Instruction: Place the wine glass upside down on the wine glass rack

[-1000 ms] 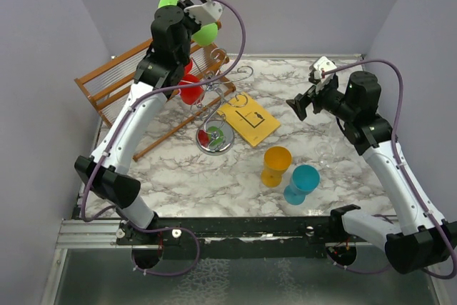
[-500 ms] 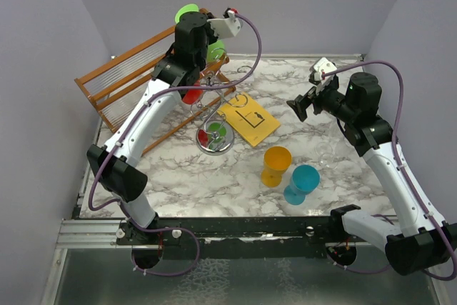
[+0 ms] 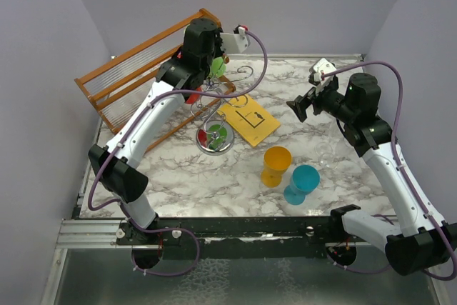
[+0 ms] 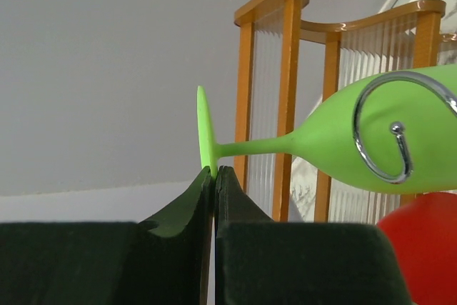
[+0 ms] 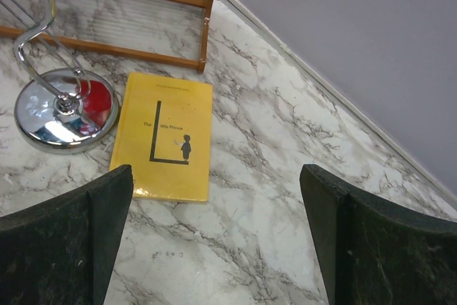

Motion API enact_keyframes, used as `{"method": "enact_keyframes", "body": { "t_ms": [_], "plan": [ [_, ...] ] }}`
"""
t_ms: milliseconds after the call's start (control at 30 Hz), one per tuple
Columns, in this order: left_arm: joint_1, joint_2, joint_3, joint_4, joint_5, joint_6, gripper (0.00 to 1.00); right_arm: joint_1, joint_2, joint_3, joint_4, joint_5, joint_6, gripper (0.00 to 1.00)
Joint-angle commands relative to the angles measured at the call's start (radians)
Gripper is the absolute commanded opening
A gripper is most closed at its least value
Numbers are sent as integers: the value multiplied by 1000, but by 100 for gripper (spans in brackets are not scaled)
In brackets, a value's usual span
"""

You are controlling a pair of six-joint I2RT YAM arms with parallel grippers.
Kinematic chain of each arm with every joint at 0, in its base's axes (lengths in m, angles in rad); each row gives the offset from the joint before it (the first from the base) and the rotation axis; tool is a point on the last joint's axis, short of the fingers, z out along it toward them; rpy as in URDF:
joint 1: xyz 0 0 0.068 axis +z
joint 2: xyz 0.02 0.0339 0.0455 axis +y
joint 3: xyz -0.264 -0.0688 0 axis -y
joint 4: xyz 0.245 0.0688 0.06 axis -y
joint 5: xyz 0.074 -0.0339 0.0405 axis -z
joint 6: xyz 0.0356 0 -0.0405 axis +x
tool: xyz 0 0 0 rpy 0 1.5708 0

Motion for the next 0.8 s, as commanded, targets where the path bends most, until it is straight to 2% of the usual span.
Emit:
{"method": "enact_keyframes", "body": {
  "t_ms": [0,767],
  "plan": [
    [-16,-19,6,-56,30,31,0,2,-21,-11,31,-13,-15,100],
    [-69,-56,14,-191,116,31,0,2,-18,-22,34,-13,-21,100]
  ]
}}
